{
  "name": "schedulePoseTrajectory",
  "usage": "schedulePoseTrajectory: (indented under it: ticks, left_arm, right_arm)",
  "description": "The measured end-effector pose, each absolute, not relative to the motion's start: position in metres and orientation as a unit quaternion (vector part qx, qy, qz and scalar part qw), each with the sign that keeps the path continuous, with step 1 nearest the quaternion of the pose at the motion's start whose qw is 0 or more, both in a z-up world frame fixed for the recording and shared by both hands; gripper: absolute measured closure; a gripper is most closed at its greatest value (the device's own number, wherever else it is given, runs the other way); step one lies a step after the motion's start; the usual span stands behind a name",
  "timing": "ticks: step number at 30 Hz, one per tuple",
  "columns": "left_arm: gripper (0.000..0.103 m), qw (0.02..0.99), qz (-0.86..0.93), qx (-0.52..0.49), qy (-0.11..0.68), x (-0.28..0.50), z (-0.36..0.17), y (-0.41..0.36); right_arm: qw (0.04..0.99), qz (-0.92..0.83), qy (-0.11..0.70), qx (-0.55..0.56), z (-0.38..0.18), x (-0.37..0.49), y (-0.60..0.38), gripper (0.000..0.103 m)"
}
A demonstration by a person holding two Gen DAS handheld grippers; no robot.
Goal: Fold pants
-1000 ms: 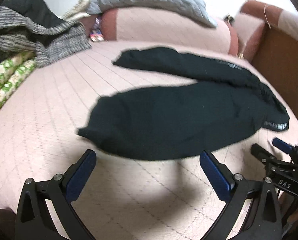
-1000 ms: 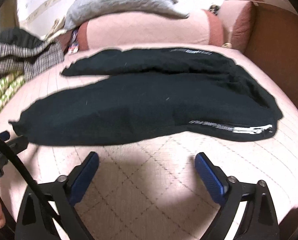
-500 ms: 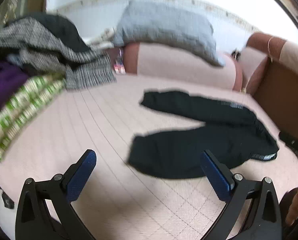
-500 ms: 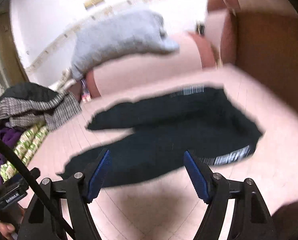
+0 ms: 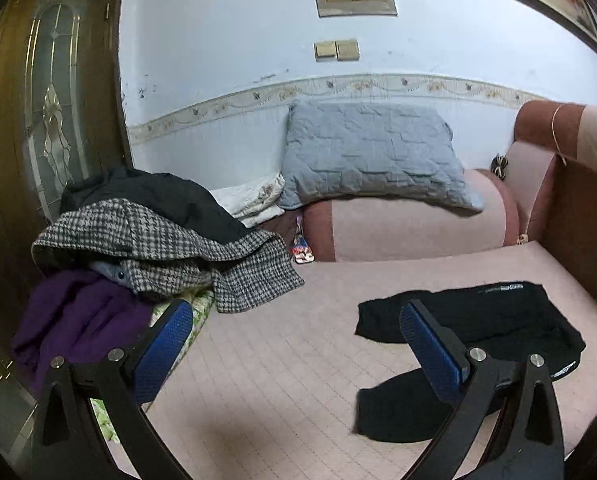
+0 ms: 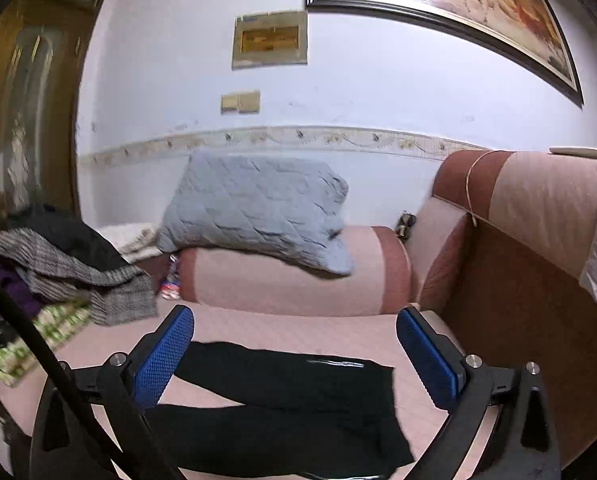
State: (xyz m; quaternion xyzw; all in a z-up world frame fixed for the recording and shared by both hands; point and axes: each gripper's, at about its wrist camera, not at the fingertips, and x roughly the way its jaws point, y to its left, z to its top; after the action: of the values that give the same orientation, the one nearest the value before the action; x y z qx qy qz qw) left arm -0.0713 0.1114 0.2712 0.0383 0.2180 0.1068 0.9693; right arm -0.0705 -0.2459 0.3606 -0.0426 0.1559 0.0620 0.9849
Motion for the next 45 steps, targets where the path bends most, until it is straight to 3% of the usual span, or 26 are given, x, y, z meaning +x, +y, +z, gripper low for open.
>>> schedulePoseTrajectory:
  ticks: [6, 15, 29, 45]
  left_arm:
    - [0.0, 0.958, 0.083, 0.026, 0.273, -0.044, 0.219, 0.085]
    - [0.0, 0.946, 0.06, 0.08, 0.308, 0.011, 0.168, 0.034]
    - [0.0, 0.929, 0.054, 0.087, 0.356, 0.093, 0.149, 0.024]
    - [0.0, 0.854, -0.057, -0.086, 0.51, 0.302, 0.024, 0.107]
  right_arm:
    - [0.966, 0.059, 0.25, -0.04, 0.291, -0.023, -0.254, 0.0]
    - [0.944, 0.04, 0.324, -0.047, 0.213, 0.042, -0.286, 0.0]
    - [0.922, 0.053, 0.382, -0.039, 0.183, 0.13, -0.307, 0.0]
    - [0.855, 0.146, 0.488, -0.097, 0.1, 0.32, -0.313, 0.003]
